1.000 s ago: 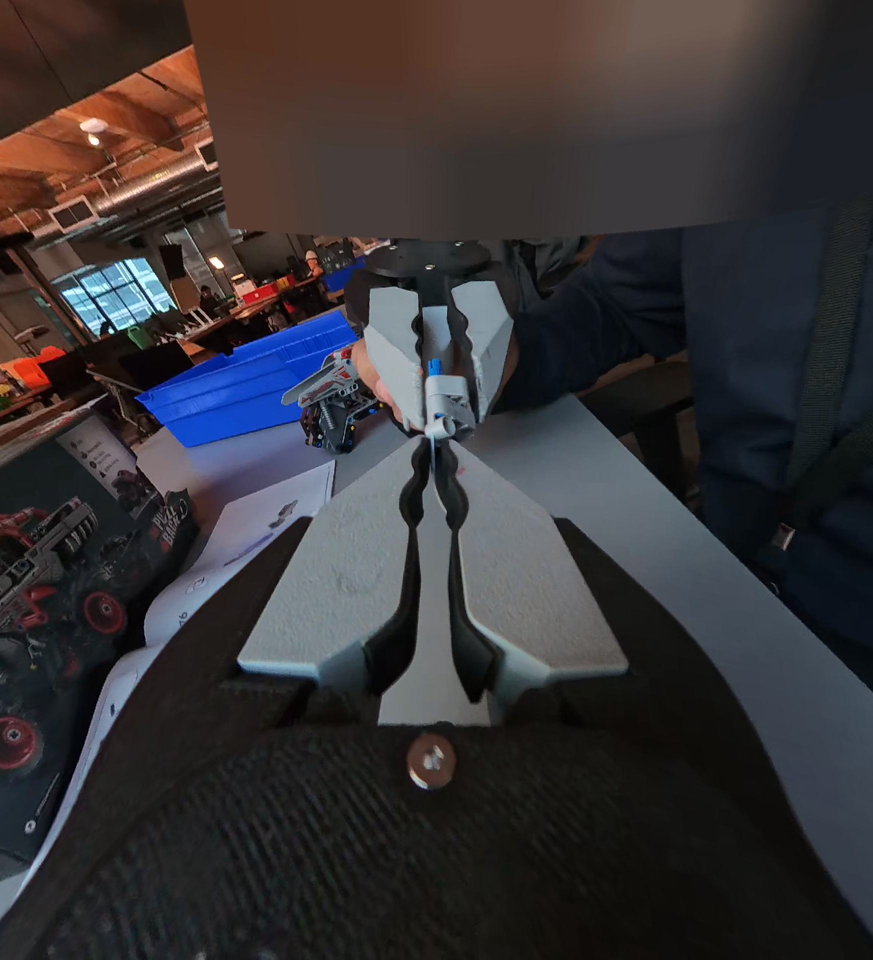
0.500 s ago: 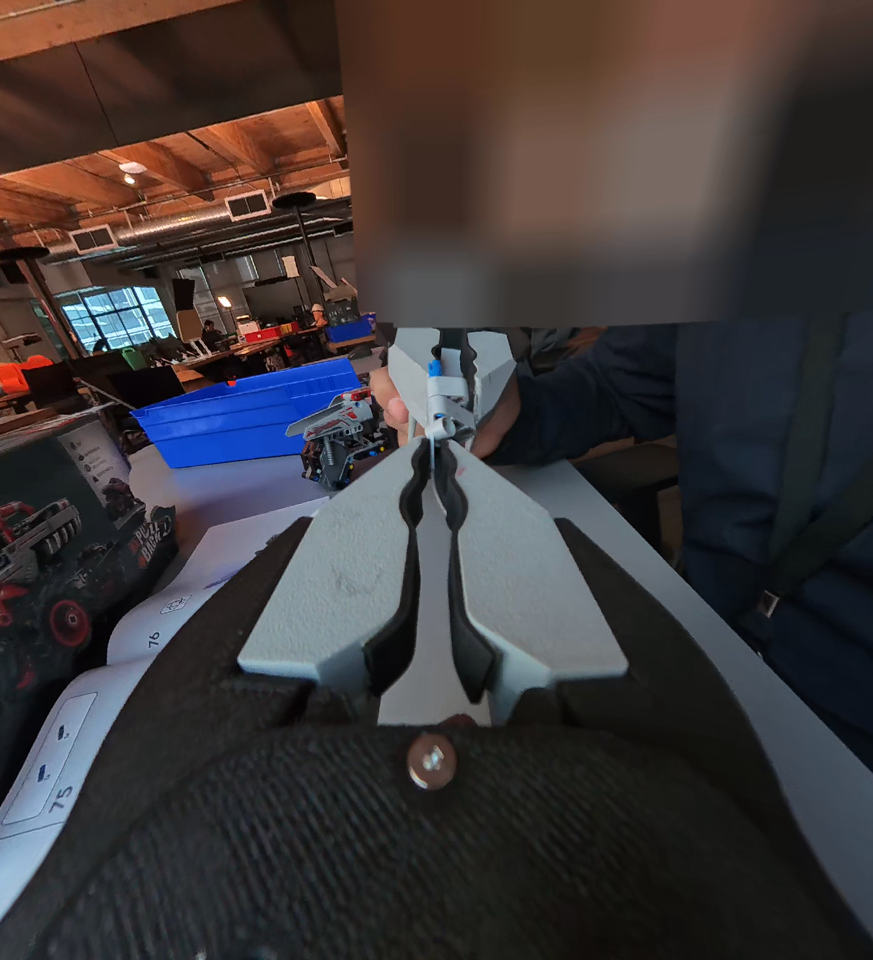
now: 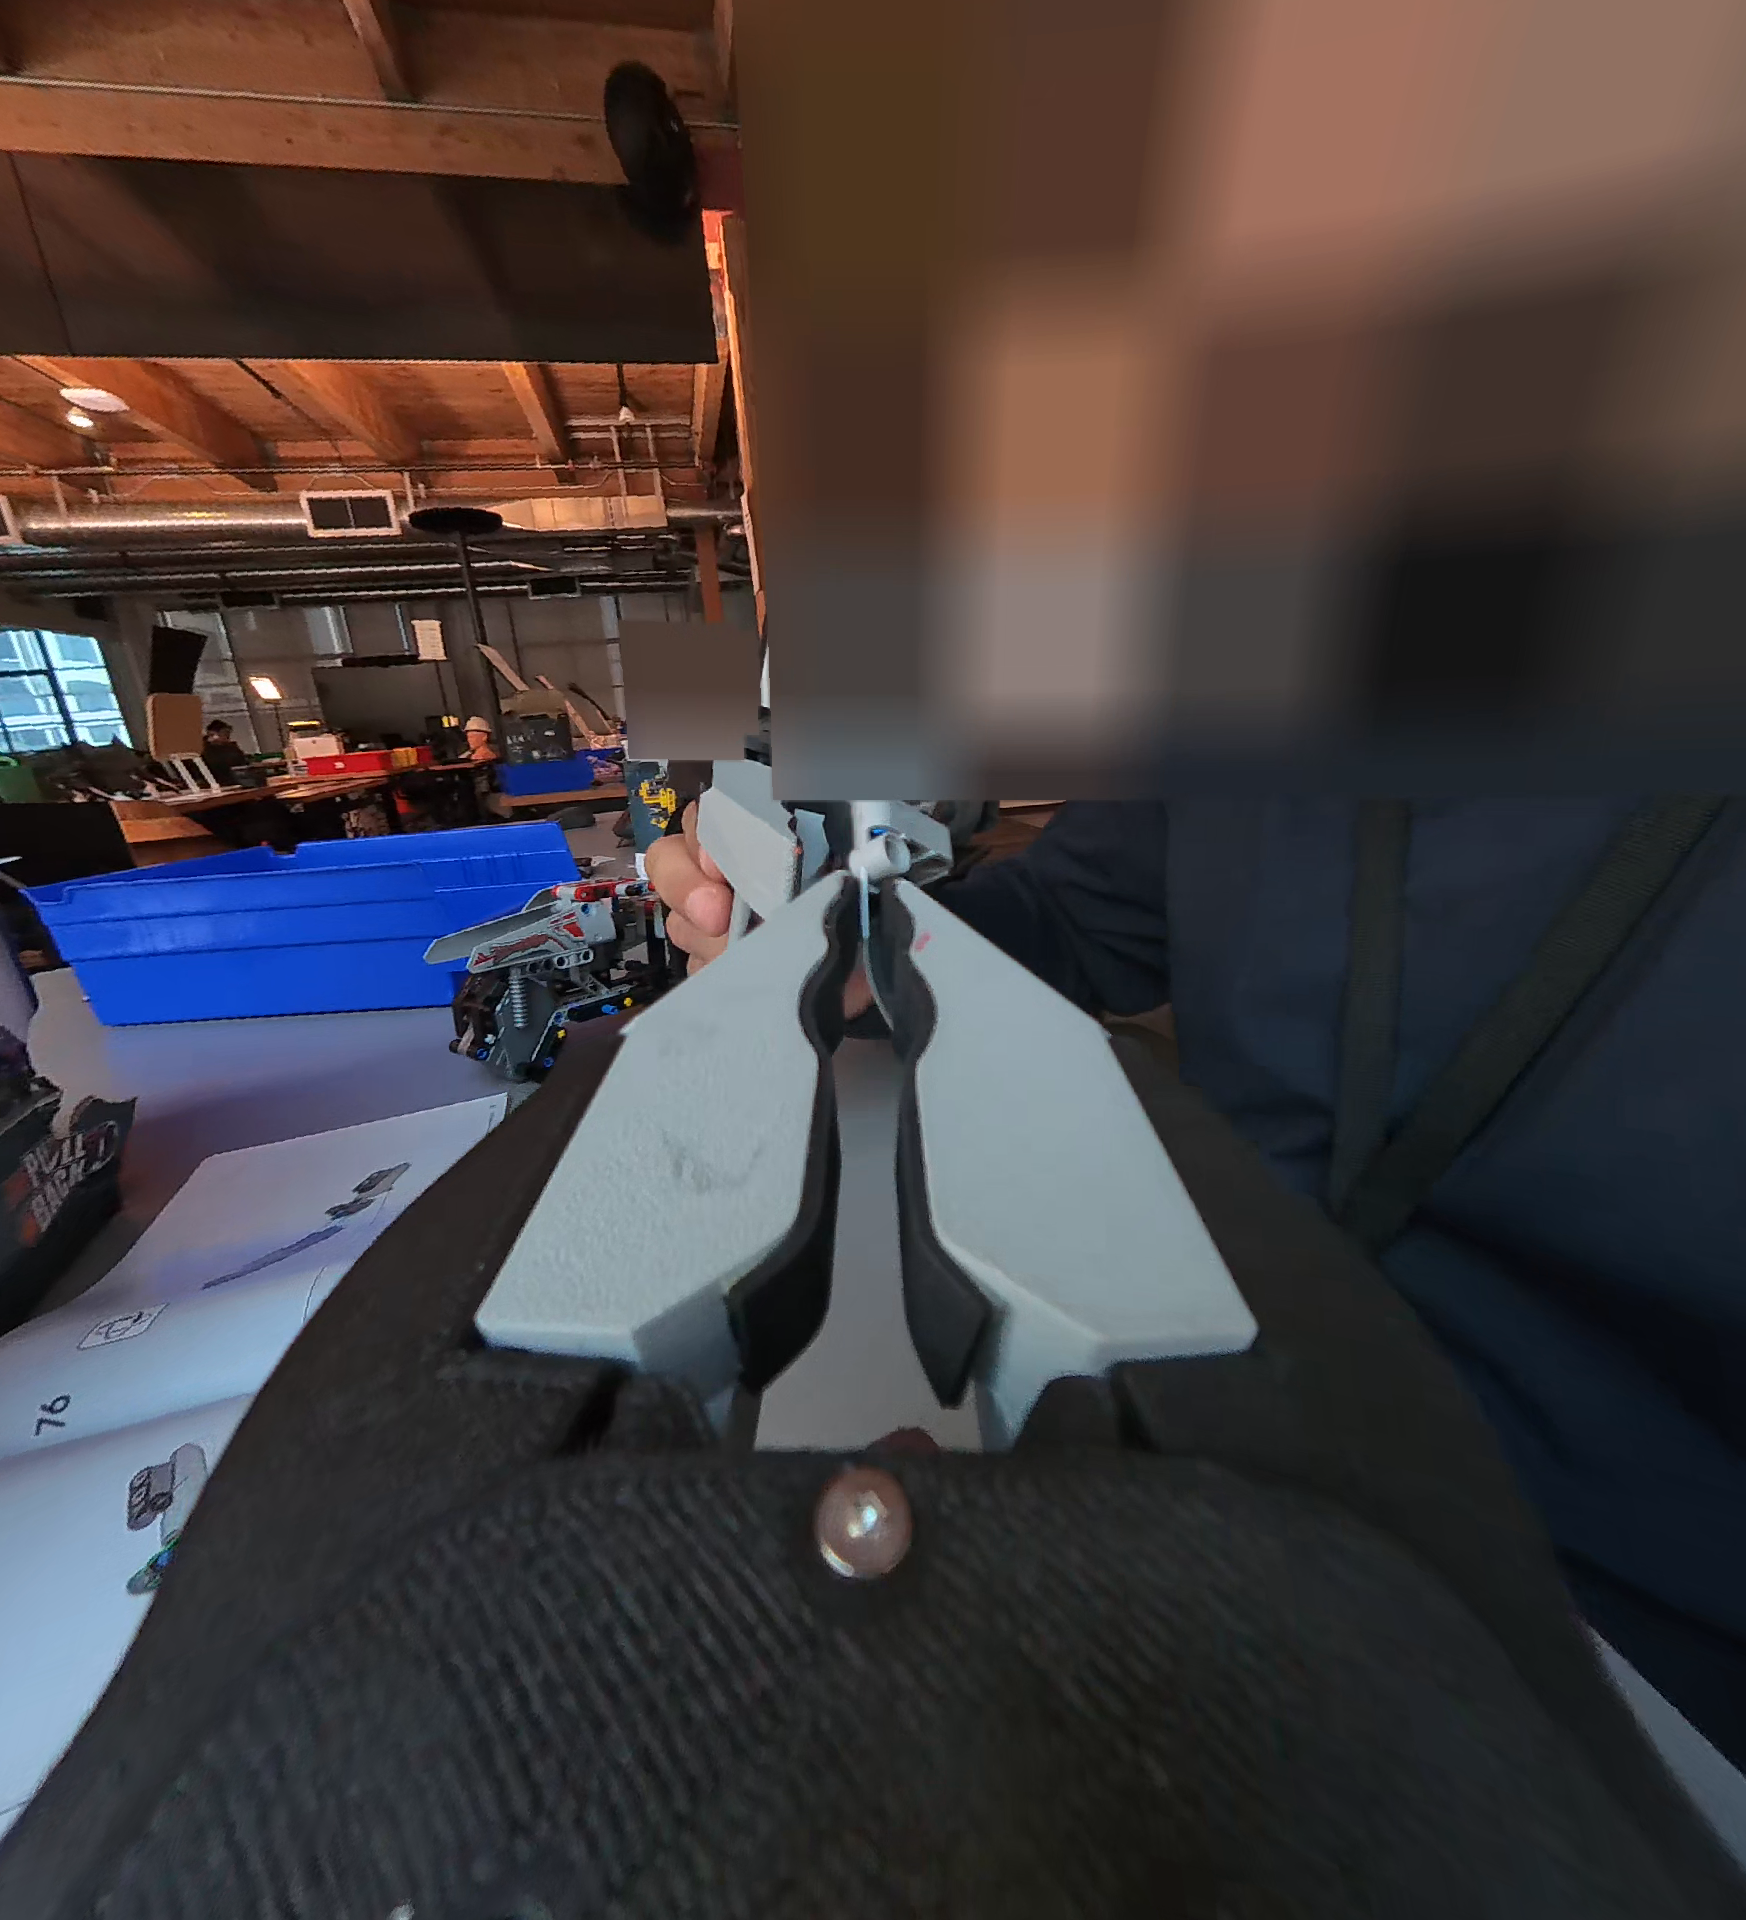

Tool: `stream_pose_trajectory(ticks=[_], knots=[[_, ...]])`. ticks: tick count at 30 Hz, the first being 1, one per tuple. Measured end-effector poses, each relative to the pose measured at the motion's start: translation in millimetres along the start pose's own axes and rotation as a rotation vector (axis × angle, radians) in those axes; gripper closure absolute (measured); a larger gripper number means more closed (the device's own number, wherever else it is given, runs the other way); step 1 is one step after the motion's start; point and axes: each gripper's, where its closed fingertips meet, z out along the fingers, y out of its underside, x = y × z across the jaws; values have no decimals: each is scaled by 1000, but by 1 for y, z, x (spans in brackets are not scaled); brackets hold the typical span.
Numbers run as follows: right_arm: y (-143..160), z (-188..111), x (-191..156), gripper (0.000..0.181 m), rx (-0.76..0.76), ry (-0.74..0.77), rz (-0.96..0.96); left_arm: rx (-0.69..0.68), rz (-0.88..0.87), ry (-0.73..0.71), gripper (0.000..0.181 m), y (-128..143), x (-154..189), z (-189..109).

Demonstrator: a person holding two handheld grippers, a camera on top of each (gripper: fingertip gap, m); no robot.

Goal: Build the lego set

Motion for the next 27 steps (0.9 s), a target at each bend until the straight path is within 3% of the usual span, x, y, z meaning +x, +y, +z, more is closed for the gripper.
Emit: stream_pose_trajectory(ticks=[27], knots=[[-6,-1,-2,168,35,-14,14,-9,14,12,181,2,3,2]])
